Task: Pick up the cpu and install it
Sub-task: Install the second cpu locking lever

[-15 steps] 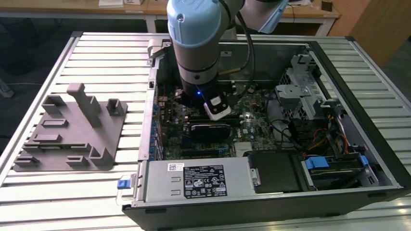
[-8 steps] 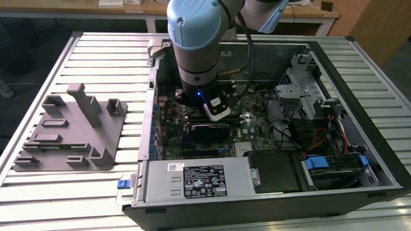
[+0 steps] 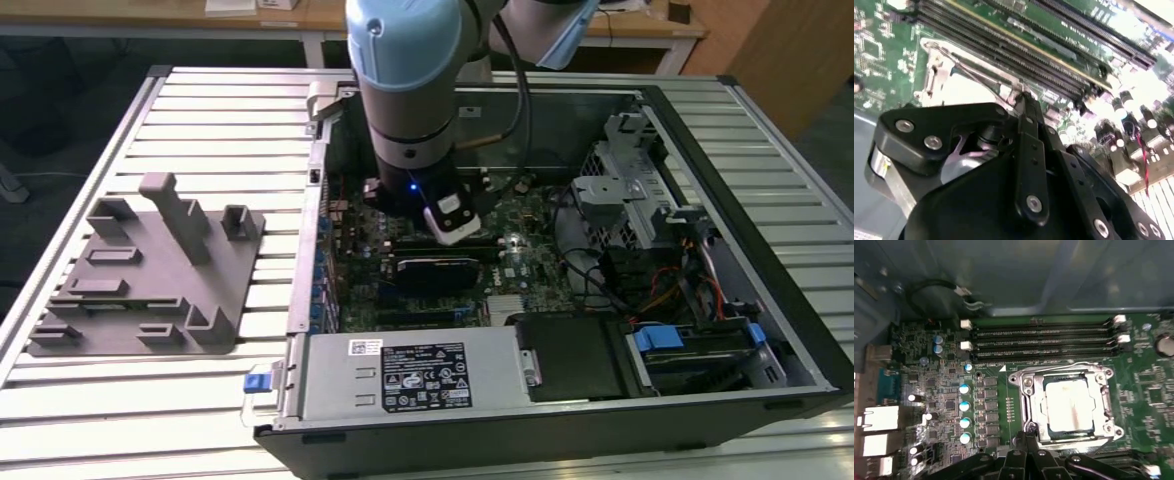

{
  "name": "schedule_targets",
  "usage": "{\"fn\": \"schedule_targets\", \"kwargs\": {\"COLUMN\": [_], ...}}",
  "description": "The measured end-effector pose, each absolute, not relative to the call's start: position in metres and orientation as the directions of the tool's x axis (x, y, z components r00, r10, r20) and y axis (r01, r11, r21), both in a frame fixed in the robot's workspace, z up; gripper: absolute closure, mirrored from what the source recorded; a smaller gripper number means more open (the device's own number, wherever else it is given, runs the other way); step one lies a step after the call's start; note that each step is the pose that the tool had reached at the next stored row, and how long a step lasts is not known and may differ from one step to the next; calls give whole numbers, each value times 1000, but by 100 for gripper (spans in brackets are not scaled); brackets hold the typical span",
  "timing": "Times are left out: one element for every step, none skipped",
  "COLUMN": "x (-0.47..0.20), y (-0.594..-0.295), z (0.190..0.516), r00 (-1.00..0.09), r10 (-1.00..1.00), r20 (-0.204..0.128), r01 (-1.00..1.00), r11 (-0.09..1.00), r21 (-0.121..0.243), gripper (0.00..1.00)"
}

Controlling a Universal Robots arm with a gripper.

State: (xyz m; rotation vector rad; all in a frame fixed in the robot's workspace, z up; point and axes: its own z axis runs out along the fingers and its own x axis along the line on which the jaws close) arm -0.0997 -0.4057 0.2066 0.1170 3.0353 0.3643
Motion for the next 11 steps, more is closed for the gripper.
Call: {"fn": "schedule_targets", "kwargs": {"x": [-100,-100,-100,-100,-100,-100,-100,-100,-100,-100,-99], "y": [-406,-406,-406,-406,-406,-406,-406,-406,-406,-406,-406], "z": [211,215,220,225,229,234,238,242,246,249,250], "r00": [-994,-994,-994,-994,-994,-994,-994,-994,-994,-994,-994], "r10": [86,86,86,86,86,86,86,86,86,85,85], "r20": [-72,-72,-72,-72,-72,-72,-72,-72,-72,-72,-72], "r01": [66,66,66,66,66,66,66,66,66,66,66], "r11": [969,969,969,969,969,969,969,969,969,969,969], "r21": [239,239,239,239,239,239,239,239,239,239,239], "gripper": [89,89,89,89,89,89,89,89,89,89,89]}}
